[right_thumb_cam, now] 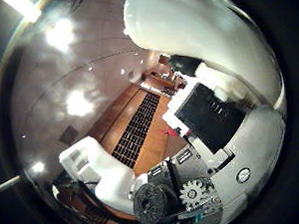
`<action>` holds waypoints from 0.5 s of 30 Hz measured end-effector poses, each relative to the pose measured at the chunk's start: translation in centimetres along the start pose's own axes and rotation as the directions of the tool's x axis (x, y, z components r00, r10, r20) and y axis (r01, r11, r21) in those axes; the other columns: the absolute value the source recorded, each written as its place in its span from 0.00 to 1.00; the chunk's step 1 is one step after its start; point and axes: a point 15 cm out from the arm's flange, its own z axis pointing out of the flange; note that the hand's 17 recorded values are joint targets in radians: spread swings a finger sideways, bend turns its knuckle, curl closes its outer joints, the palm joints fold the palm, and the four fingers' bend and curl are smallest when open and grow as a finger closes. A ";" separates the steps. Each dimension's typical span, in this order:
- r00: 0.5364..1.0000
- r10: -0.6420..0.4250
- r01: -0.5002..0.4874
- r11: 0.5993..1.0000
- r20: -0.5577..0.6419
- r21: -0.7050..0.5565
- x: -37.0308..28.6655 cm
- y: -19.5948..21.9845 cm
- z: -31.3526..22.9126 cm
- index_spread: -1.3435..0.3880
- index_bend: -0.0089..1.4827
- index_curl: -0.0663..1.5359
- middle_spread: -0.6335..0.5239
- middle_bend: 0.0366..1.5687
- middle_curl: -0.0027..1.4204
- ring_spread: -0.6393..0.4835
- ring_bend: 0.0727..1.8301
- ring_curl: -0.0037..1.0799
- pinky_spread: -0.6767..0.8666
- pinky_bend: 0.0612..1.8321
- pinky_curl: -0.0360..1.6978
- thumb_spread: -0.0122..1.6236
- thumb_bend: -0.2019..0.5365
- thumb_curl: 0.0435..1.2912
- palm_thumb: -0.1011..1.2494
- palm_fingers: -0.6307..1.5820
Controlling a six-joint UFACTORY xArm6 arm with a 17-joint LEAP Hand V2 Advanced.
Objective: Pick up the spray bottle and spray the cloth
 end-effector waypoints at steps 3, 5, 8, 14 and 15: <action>1.000 -0.009 0.009 1.000 -0.007 0.004 1.0 0.5 -0.4 0.67 0.80 0.50 0.46 0.88 0.47 0.41 0.77 0.59 0.31 0.54 0.80 0.58 0.23 0.58 0.77 0.80; 1.000 -0.018 0.019 1.000 -0.010 0.006 1.3 0.6 -0.5 0.66 0.77 0.50 0.46 0.87 0.46 0.41 0.76 0.59 0.31 0.53 0.77 0.57 0.23 0.58 0.75 0.80; 0.999 -0.039 0.039 0.999 -0.014 0.000 1.5 0.8 -0.6 0.65 0.65 0.48 0.47 0.83 0.45 0.40 0.74 0.56 0.28 0.53 0.70 0.51 0.23 0.58 0.72 0.78; 0.997 -0.077 0.077 0.997 0.007 -0.022 0.8 1.3 -0.4 0.60 0.41 0.48 0.43 0.69 0.42 0.36 0.69 0.53 0.21 0.56 0.59 0.42 0.23 0.57 0.72 0.71; 0.997 -0.080 0.080 0.996 0.010 -0.023 0.7 1.3 -0.4 0.60 0.36 0.48 0.42 0.67 0.43 0.35 0.69 0.53 0.20 0.58 0.58 0.41 0.23 0.57 0.72 0.68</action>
